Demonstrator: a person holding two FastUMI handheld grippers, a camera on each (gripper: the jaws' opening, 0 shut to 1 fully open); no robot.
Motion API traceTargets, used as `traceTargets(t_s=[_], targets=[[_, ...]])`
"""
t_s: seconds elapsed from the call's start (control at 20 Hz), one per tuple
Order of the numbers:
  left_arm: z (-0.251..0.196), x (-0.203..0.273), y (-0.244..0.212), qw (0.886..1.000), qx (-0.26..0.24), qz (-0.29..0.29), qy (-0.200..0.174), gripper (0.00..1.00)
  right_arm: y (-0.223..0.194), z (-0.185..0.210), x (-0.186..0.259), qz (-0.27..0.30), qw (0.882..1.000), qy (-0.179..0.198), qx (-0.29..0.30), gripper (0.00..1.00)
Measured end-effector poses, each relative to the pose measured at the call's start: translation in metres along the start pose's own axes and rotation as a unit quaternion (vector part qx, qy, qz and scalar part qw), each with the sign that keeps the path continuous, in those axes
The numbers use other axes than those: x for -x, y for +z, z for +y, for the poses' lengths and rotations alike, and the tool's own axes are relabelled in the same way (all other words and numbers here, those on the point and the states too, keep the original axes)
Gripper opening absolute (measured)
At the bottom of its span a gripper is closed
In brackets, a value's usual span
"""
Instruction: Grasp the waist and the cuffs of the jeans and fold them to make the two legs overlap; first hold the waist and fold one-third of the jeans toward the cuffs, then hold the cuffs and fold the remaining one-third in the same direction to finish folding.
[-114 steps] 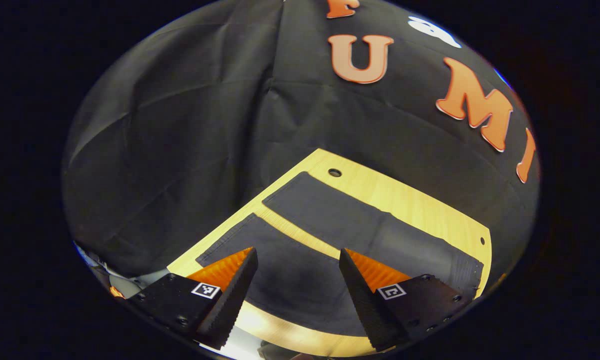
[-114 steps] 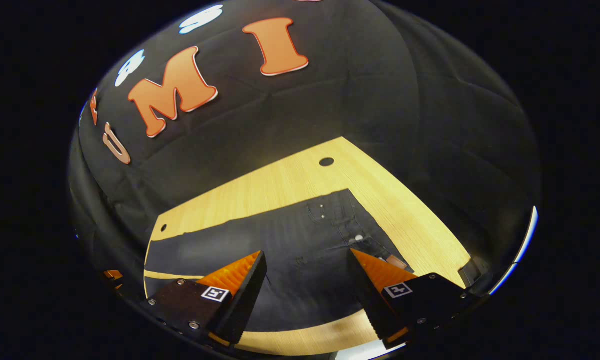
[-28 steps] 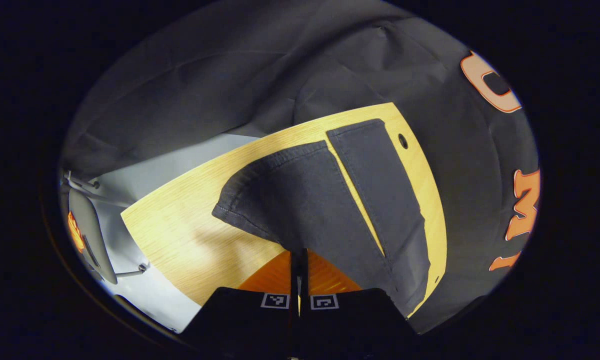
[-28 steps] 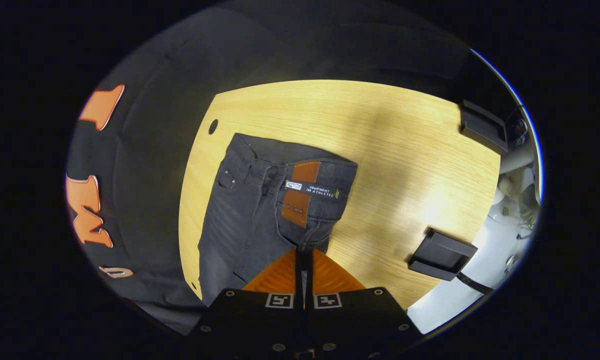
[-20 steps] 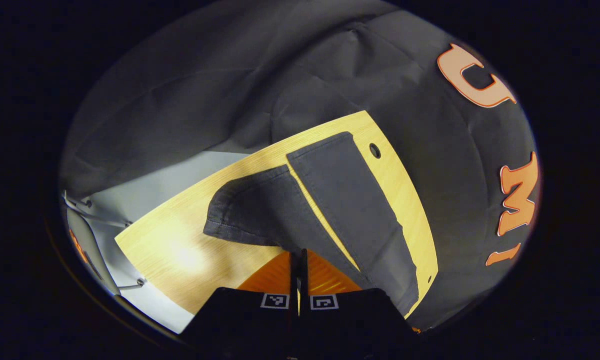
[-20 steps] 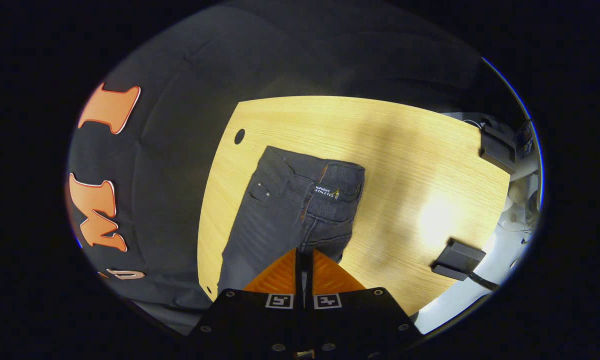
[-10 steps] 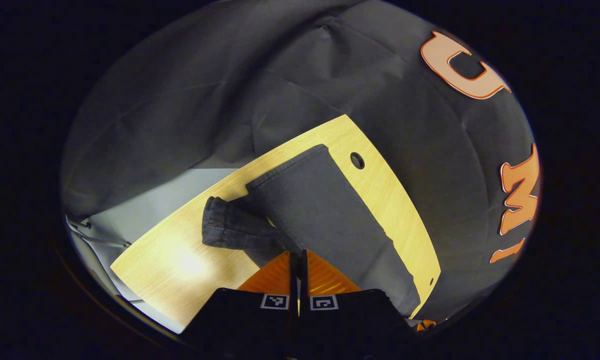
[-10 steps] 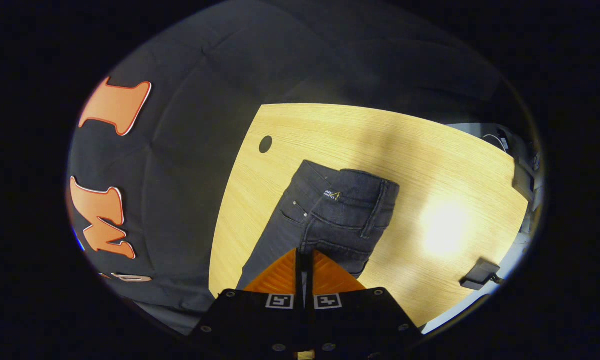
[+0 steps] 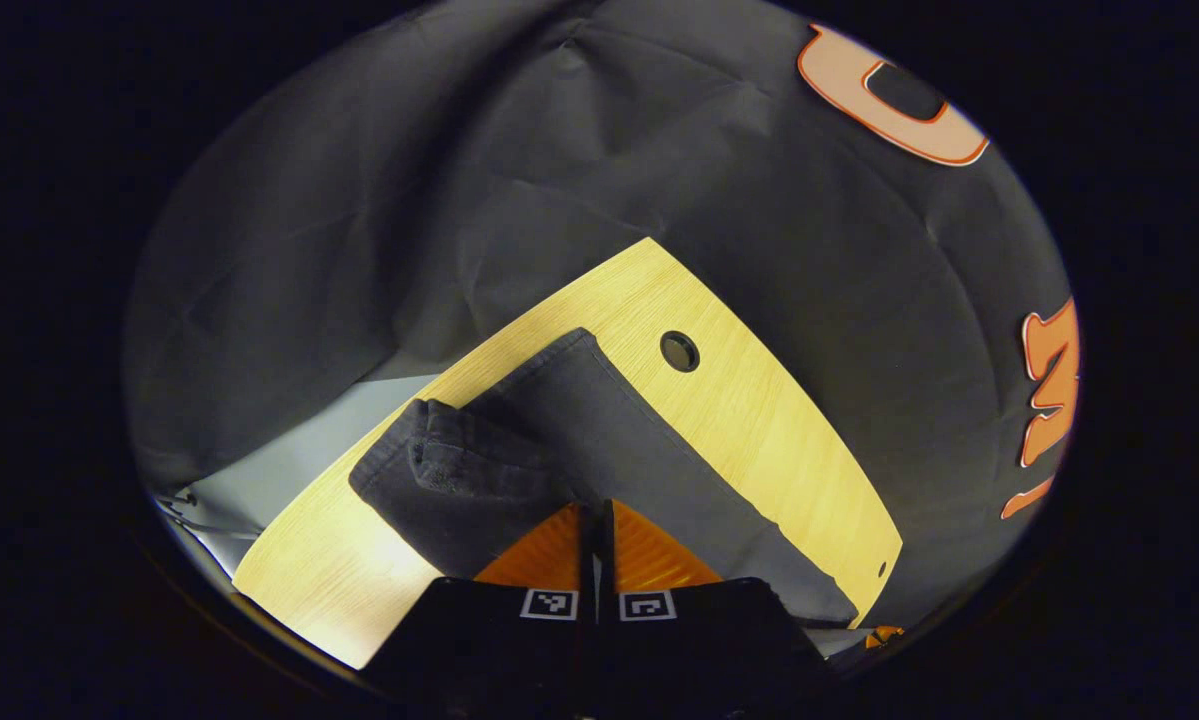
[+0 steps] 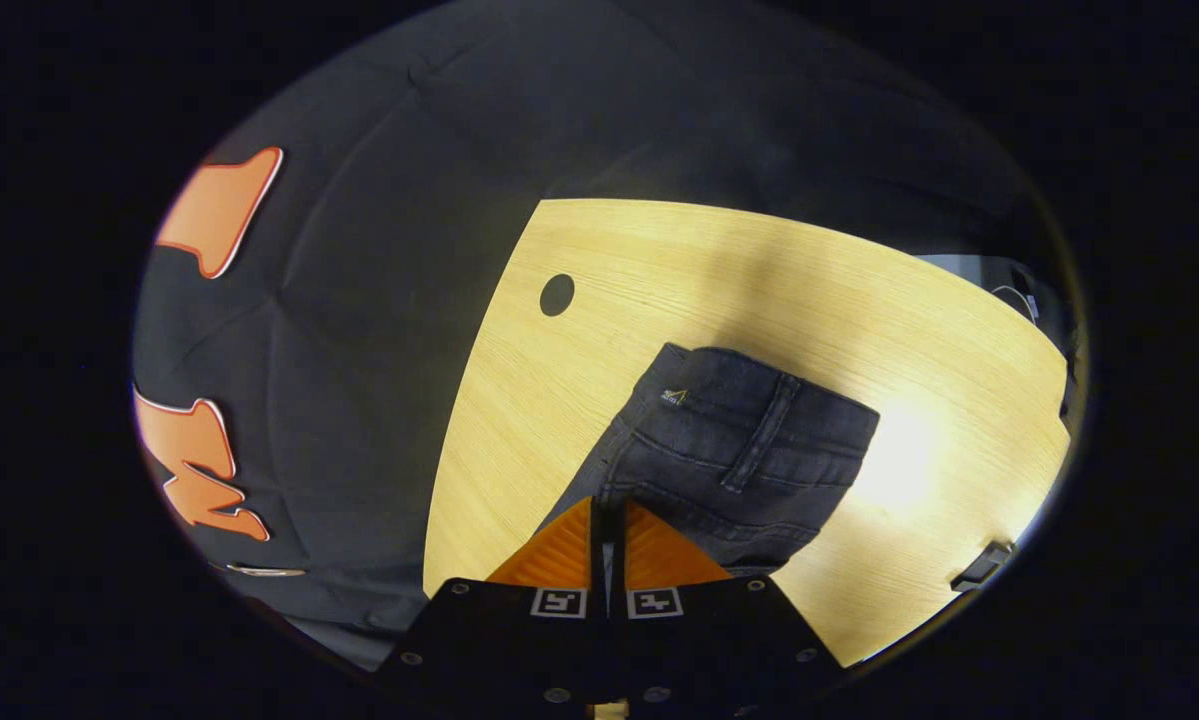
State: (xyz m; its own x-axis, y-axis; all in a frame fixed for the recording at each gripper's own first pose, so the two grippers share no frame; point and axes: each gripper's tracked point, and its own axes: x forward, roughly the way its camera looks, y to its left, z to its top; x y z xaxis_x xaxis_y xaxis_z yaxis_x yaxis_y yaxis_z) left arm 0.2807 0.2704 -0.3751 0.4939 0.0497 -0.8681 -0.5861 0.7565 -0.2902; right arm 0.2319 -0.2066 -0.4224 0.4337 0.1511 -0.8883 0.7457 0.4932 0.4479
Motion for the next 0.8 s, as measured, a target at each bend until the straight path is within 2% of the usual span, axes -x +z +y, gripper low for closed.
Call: traceTargets(t_s=[0.4, 0.45, 0.5, 0.55, 0.6, 0.7, 0.8], targets=[[-0.027, -0.052, 0.026, 1.000, -0.025, 0.001, 0.013, 0.01, 0.012, 0.016, -0.051, 0.010, 0.999, -0.032, -0.011, 0.02], [-0.027, -0.055, 0.026, 0.999, -0.030, 0.006, 0.013, 0.01, 0.012, 0.024, -0.050, 0.009, 1.000, -0.021, -0.018, 0.03], [-0.030, -0.056, 0.026, 0.999, -0.031, 0.006, 0.009, 0.04, 0.019, 0.033, -0.049, -0.002, 1.000, 0.000, -0.021, 0.09], [-0.036, -0.056, 0.027, 1.000, -0.031, 0.004, -0.001, 0.06, 0.024, 0.041, -0.046, -0.008, 1.000, 0.016, -0.026, 0.08], [-0.038, -0.053, 0.029, 1.000, -0.031, 0.003, 0.000, 0.05, 0.026, 0.048, -0.043, -0.008, 0.999, 0.031, -0.034, 0.17], [-0.040, -0.042, 0.030, 0.999, -0.037, -0.007, -0.004, 0.41, 0.029, 0.046, -0.035, -0.010, 0.999, 0.039, -0.036, 0.22], [-0.047, -0.037, 0.031, 0.999, -0.038, -0.016, -0.016, 0.74, 0.028, 0.029, -0.027, -0.015, 1.000, 0.022, -0.011, 0.34]])
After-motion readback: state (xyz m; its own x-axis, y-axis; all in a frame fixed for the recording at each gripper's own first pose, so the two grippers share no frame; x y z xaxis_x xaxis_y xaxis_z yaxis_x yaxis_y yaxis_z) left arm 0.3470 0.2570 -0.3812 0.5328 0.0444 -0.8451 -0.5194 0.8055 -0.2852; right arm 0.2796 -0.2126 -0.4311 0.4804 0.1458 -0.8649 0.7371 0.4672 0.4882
